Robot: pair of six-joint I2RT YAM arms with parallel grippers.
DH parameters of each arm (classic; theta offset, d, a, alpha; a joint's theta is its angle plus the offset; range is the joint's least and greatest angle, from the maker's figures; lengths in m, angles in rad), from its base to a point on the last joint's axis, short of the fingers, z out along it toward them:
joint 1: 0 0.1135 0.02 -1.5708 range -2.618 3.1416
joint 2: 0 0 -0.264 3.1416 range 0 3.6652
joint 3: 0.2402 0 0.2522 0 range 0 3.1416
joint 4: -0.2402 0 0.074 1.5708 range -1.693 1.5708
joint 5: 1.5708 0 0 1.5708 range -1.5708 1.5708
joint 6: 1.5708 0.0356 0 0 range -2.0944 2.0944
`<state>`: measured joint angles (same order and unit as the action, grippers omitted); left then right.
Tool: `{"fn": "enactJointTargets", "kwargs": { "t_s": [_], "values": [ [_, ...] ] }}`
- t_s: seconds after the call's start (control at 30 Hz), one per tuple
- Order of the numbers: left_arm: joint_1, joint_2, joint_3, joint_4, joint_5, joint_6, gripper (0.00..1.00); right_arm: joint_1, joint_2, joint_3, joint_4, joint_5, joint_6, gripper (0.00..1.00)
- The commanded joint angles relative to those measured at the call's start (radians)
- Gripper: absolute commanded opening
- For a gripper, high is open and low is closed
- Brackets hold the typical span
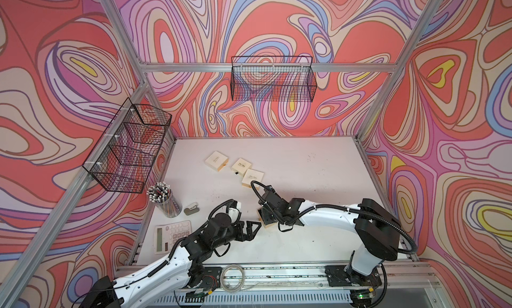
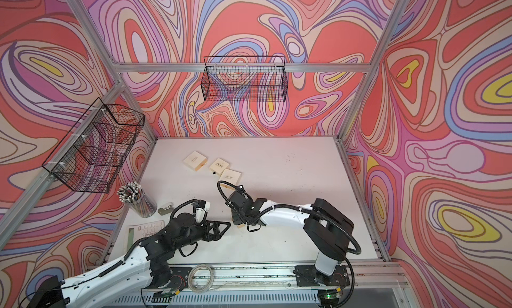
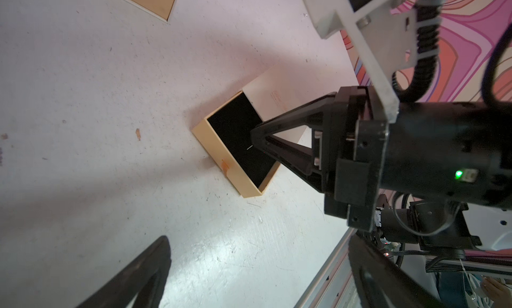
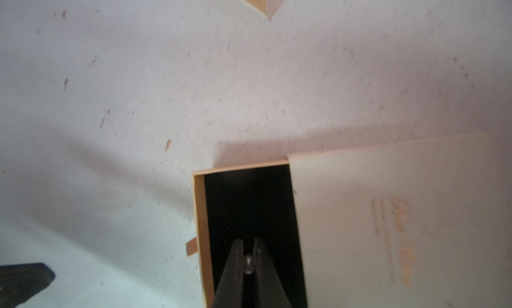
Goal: Take out the earrings from the drawer-style jewelry box
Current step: Pick up the earring from the drawer, then place the earring at the center of the board.
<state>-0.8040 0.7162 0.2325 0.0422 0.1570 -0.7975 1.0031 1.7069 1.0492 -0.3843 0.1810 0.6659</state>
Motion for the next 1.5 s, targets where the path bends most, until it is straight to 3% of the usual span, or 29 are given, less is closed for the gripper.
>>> {"fn": "enactJointTargets", "kwargs": {
  "t_s": [0.0,0.47,0.67,1.03,1.47],
  "values": [
    [0.005,0.000,-0.004,0.021,0.004,-0.009,1.00,0.003,-0.006,0.034,0.007,0.034,-0.003,0.07],
    [0.006,0.006,-0.001,0.031,0.004,-0.011,1.00,-0.041,0.036,0.090,0.044,0.039,-0.031,0.06],
    [0.005,0.018,0.000,0.046,0.006,-0.013,1.00,-0.107,0.040,0.112,0.062,0.030,-0.051,0.06],
    [0.005,0.086,0.000,0.172,0.078,-0.006,1.00,-0.334,0.025,0.141,0.094,-0.004,-0.101,0.05],
    [0.005,0.134,0.028,0.210,0.113,-0.002,1.00,-0.678,0.048,0.115,0.129,-0.086,-0.152,0.05]
  ]
}}
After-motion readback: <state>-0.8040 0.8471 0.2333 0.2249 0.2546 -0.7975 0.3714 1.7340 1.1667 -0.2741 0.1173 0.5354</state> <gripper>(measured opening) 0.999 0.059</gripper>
